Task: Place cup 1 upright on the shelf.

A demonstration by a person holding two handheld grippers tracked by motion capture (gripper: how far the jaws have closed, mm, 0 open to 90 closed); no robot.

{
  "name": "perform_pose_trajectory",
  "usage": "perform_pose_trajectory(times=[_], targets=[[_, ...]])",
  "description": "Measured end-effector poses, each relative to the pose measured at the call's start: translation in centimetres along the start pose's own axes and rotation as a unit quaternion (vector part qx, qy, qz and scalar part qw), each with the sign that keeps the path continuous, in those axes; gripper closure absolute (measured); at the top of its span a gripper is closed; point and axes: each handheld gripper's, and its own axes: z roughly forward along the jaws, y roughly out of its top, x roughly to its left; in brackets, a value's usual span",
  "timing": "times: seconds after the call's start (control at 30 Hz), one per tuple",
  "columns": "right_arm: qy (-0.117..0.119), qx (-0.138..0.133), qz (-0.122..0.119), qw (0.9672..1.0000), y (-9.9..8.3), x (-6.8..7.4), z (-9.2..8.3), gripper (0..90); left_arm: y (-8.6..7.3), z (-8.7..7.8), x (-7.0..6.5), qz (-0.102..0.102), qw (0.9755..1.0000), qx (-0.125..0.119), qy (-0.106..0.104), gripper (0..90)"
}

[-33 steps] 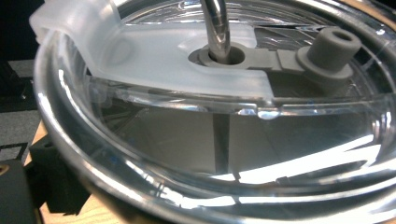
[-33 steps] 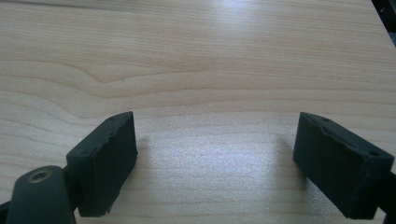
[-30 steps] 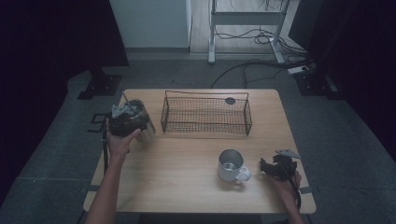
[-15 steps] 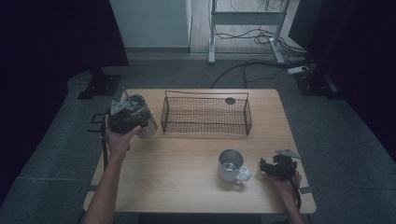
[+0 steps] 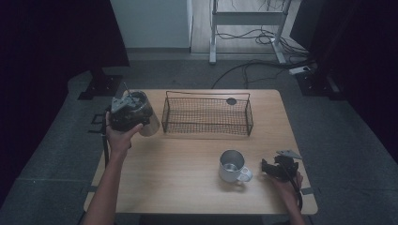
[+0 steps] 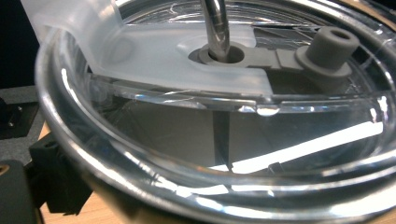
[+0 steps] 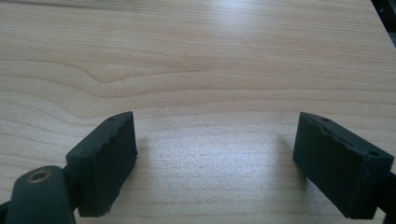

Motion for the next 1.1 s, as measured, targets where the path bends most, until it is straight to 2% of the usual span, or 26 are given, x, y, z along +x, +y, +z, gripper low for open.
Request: perform_pose_trajectory(times=[0.73,1.1], targets=[[0.0,-0.001,0.0,1.0,0.0,0.0,0.0,13.4,1.5,0.4,-1.5,0.003,0.9999,-0.008,-0.014,4.1],[0.0,0.0,0.0,1.0,0.0,0.0,0.0,13.5,1.8,1.3,-2.2,0.001,0.9997,-0.008,-0.021,4.1]])
